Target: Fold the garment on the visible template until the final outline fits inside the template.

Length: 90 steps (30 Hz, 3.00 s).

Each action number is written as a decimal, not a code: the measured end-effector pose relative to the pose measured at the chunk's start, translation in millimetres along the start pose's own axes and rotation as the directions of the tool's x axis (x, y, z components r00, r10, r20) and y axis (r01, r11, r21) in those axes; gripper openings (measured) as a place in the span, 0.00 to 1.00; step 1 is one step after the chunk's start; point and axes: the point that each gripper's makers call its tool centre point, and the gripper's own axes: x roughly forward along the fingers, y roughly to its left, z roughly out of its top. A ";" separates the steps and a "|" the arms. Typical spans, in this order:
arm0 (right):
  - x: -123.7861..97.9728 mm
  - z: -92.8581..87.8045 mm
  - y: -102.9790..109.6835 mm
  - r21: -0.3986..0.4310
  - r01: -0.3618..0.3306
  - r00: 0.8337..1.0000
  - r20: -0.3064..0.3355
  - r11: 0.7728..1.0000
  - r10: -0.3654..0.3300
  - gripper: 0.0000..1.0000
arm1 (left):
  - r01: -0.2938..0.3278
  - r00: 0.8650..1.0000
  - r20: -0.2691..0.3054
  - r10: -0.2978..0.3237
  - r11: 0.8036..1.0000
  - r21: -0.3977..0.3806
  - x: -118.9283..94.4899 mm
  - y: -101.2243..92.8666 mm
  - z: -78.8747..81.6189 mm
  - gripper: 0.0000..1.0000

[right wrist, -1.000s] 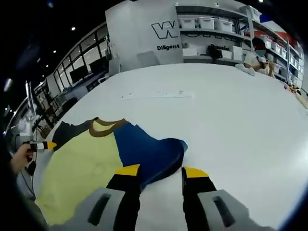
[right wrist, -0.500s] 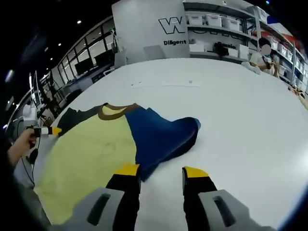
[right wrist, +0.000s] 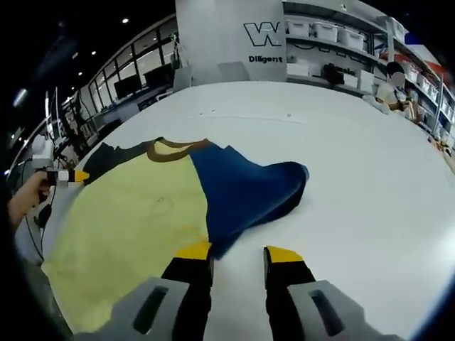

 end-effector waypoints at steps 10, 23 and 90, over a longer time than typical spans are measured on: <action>7.1 0.8 13.0 -0.107 0.027 1.000 0.014 0.994 -0.025 0.00 | 0.000 1.000 0.002 0.000 1.000 -0.006 -0.4 -0.8 0.0 0.02; 2.3 0.1 -1.4 -0.073 0.069 0.997 -0.009 0.995 -0.070 0.00 | 0.007 1.000 0.002 -0.007 1.000 0.018 -0.1 -0.2 0.1 0.02; -51.1 -35.2 -86.8 0.244 0.283 0.959 -0.095 0.928 -0.267 0.41 | 0.081 0.995 0.042 -0.090 0.982 0.171 -61.3 -29.3 0.4 0.62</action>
